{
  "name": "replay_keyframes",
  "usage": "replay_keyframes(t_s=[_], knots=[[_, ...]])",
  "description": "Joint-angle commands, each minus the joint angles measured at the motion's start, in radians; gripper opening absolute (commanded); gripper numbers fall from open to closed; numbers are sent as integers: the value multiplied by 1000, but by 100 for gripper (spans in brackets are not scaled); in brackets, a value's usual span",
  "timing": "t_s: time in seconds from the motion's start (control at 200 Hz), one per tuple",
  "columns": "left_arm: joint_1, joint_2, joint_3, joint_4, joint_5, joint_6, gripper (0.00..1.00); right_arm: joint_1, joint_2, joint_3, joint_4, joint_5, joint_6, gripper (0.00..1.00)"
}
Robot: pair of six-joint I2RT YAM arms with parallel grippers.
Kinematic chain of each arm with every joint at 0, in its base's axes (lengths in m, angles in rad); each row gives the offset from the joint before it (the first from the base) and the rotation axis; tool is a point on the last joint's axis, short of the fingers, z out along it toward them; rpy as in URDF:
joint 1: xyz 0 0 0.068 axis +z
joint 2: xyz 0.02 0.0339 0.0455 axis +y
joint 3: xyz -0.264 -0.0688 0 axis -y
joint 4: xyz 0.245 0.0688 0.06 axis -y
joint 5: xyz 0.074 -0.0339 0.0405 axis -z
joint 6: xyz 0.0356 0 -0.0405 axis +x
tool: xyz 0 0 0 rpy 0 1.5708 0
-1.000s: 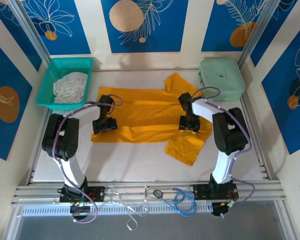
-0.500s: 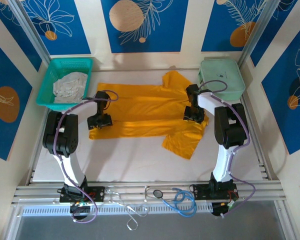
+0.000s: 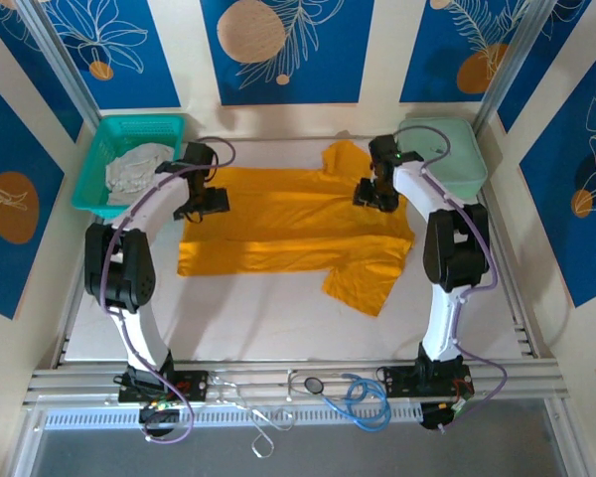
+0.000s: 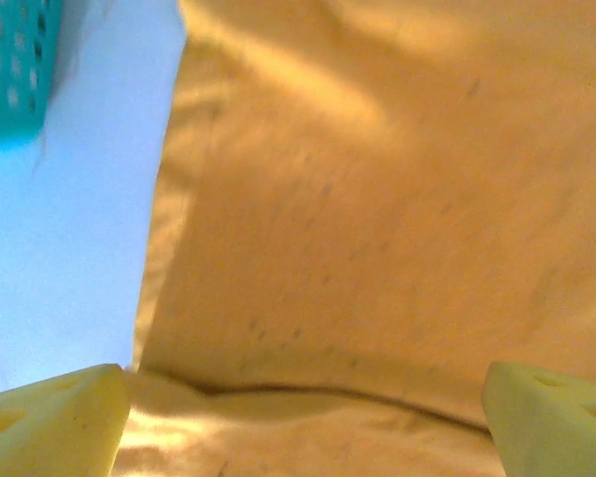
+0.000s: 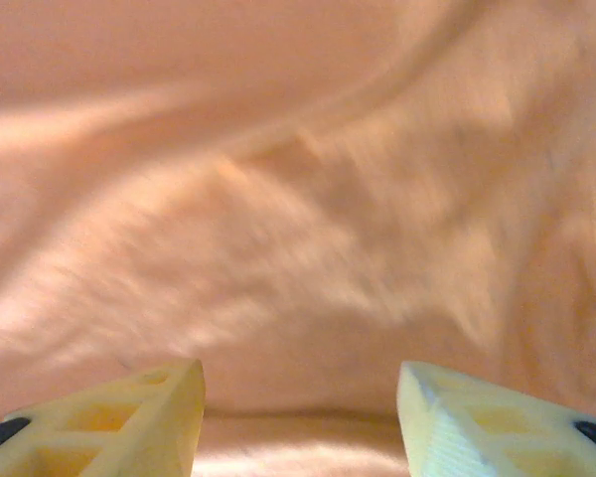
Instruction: Fold and stack the t-shirts
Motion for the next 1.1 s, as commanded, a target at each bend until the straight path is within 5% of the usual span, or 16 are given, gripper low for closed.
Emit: replay_keyframes(t_s=[0.0, 0.23, 0.44, 0.555, 0.71, 0.861, 1.091], knots=[[-4, 118, 107, -19, 34, 18, 97, -8, 128, 137, -56, -26, -95, 58], [-3, 384, 410, -33, 16, -1, 99, -19, 369, 484, -129, 30, -179, 62], [-2, 555, 570, -92, 21, -19, 88, -18, 542, 717, -245, 86, -204, 61], [-3, 577, 554, -104, 19, -22, 82, -17, 556, 673, -237, 99, -201, 56], [-1, 544, 443, -62, 40, -10, 59, -17, 534, 600, -245, 101, -190, 40], [-3, 454, 268, 14, 57, -5, 53, -17, 448, 459, -219, 88, -167, 17], [-3, 291, 16, 122, 71, -14, 44, -14, 245, 177, -106, 69, -123, 1]])
